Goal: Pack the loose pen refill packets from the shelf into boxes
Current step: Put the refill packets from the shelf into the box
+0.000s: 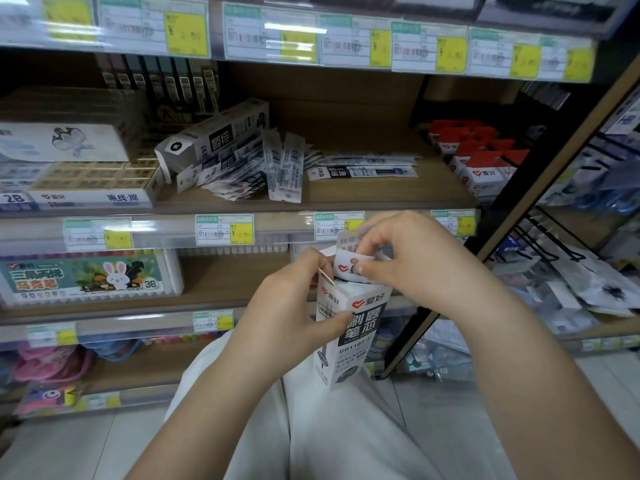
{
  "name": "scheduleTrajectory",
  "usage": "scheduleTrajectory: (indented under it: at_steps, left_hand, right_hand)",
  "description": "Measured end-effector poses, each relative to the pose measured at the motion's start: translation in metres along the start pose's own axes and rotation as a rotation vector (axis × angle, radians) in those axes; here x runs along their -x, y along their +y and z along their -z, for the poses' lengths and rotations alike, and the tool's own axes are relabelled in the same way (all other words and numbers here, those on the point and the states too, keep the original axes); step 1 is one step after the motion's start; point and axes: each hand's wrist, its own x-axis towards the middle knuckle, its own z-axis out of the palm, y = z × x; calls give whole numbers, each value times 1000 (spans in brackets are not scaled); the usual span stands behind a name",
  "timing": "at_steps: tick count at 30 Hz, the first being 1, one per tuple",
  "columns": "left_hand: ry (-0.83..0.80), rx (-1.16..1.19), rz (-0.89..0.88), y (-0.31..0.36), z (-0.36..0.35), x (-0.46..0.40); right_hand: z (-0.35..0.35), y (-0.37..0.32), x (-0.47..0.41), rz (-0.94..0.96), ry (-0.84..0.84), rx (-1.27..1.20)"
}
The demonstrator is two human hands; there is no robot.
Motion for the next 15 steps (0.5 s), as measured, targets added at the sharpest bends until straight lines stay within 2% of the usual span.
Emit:
scheduleTrajectory:
  at_steps: [5, 10, 12, 15]
  left_hand:
    - [-3, -3, -4, 0, 0, -1]
    - [-4, -15, -11, 2, 1, 0]
    - [-8, -15, -12, 3, 0, 0]
    - [-10, -8, -18, 6, 0, 0]
  right_hand:
    - [-1, -2, 1, -6, 10, 10]
    - [1, 7, 6, 16, 357, -268]
    - [1, 11, 3, 0, 347, -302]
    - [-2, 11, -1, 5, 274, -175]
